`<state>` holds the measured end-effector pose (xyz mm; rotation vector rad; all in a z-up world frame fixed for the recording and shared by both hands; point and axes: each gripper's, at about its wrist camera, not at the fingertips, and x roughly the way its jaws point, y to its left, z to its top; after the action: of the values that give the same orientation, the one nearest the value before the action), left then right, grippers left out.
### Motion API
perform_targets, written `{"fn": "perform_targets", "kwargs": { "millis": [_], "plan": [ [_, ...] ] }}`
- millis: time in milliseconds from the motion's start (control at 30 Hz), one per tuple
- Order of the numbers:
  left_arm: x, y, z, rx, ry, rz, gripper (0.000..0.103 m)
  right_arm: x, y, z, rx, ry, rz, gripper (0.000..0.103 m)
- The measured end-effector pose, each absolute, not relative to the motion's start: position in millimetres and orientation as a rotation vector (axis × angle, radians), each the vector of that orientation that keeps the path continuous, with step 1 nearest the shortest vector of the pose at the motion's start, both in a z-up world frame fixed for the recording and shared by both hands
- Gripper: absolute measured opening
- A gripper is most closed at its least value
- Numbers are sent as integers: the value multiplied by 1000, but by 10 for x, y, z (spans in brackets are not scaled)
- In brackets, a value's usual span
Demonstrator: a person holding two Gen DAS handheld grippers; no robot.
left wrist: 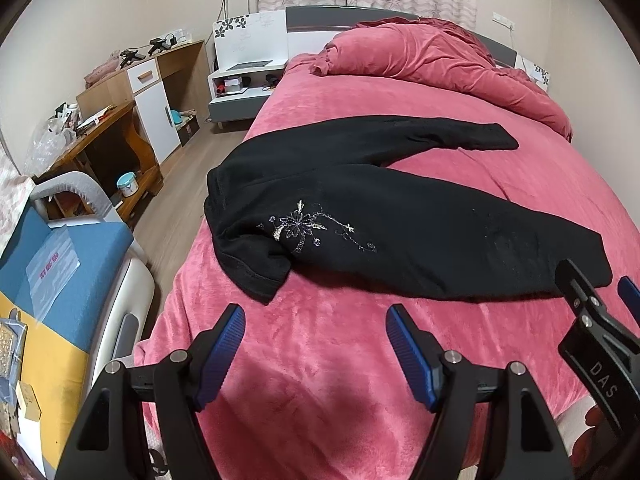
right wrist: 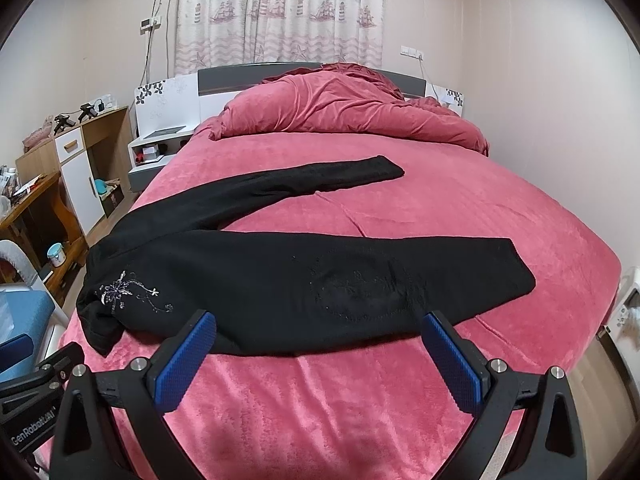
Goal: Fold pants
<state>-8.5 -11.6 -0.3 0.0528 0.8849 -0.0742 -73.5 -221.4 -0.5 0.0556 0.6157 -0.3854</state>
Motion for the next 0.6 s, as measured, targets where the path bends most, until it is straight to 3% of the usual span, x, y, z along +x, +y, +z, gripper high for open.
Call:
{"fn": "perform_targets", "kwargs": {
  "millis": [600],
  "plan": [
    [-73, -190, 3, 54, 884, -95, 74, -708, -2225, -129, 60, 647, -386, 103]
  ]
}}
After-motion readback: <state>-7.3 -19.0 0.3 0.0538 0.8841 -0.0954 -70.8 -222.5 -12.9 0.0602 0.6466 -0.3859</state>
